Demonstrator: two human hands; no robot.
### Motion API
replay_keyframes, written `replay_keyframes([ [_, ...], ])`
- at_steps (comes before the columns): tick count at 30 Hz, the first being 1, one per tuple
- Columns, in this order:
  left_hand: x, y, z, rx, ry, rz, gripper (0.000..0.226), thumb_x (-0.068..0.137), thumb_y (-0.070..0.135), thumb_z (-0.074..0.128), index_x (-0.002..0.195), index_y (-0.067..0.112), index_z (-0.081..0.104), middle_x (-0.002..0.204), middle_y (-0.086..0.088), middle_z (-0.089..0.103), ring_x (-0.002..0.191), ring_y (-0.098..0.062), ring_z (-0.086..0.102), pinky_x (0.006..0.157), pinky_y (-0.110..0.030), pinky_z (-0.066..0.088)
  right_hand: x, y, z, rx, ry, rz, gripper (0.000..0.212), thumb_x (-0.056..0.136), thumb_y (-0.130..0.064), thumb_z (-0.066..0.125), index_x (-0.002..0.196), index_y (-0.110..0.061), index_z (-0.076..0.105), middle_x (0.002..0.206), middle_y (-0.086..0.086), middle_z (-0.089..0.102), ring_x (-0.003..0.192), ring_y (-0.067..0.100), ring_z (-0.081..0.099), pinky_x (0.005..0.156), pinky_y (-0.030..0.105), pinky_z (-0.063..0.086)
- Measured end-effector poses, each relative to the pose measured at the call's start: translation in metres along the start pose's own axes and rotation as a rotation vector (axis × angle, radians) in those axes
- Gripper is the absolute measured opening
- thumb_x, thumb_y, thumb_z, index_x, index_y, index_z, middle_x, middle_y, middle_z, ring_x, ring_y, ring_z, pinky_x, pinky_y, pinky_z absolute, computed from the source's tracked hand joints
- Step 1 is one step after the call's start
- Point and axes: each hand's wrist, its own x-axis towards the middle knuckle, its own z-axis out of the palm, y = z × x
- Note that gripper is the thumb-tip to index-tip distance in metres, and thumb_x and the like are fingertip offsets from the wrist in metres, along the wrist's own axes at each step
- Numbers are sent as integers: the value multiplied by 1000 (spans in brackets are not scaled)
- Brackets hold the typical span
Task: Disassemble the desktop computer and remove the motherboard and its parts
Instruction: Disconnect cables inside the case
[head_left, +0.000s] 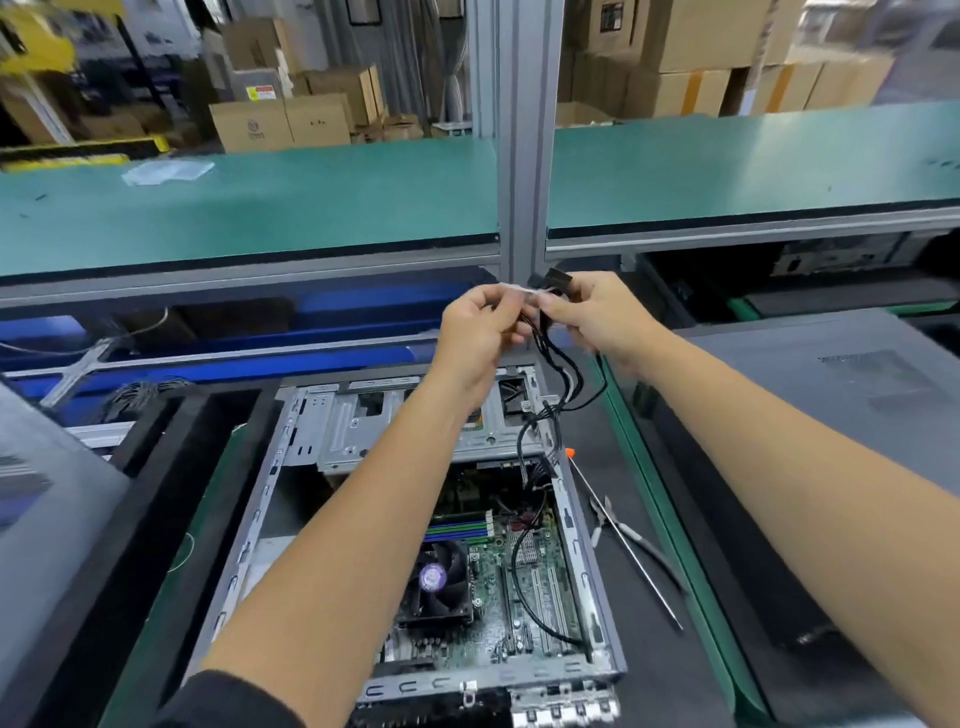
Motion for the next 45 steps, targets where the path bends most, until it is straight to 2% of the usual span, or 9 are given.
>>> replay_keyframes([
  [8,22,-27,48,174,124,-30,9,94,4,58,86,5,61,71,-5,64,54,-7,57,59,-17,50,15,37,-46,-100,161,104,20,96,-11,57,75,-9,56,69,8,50,51,7,49,60,29,40],
  [13,44,-43,70,241,409,-15,11,95,5,55,92,-2,62,69,-6,60,47,-4,54,53,-15,48,29,46,-107,311,235,195,29,97,-2,55,68,-3,52,58,6,57,41,7,55,47,20,48],
  [17,46,-72,97,348,241,-106,15,95,7,57,83,-1,61,67,-8,60,44,-5,53,49,-16,46,38,47,-147,277,118,211,25,97,-6,57,72,-7,57,63,5,61,47,10,61,52,19,50],
  [21,46,-108,115,541,213,-128,13,92,10,61,84,0,62,66,-8,63,46,-8,56,52,-24,50,35,79,-144,50,40,267,29,96,-12,59,68,-6,55,54,7,55,40,11,52,63,37,42],
  [26,44,-135,101,1179,280,-154,25,90,15,62,72,-2,63,72,-16,64,73,-29,61,65,-32,47,26,102,-146,-20,17,255,29,96,-8,58,69,-4,47,66,12,49,40,8,60,43,16,46],
  [32,38,-149,111,1365,28,-222,31,89,16,63,63,1,57,61,-12,55,71,-31,54,65,-32,46,21,101,-145,-33,-66,252,32,94,-5,56,63,-6,50,72,15,57,51,15,59,51,19,52],
  [38,32,-144,95,1629,82,-117,29,92,9,58,70,7,40,93,-22,63,92,-37,61,63,-34,39,27,97,-152,-17,59,240,30,96,-7,54,66,-6,57,61,10,54,45,11,55,49,20,45],
  [42,29,-142,105,1602,-139,-200,26,91,20,64,76,2,54,93,-21,66,89,-36,64,71,-36,50,33,94,-162,-141,173,198,20,94,-11,54,76,-4,59,67,13,57,39,4,55,58,27,46],
  [45,24,-140,105,1526,-282,-190,21,88,16,64,107,10,66,112,-11,66,104,-31,60,90,-38,49,29,88,-147,-89,93,208,25,98,-15,52,76,-7,61,66,9,59,41,3,51,53,21,45],
])
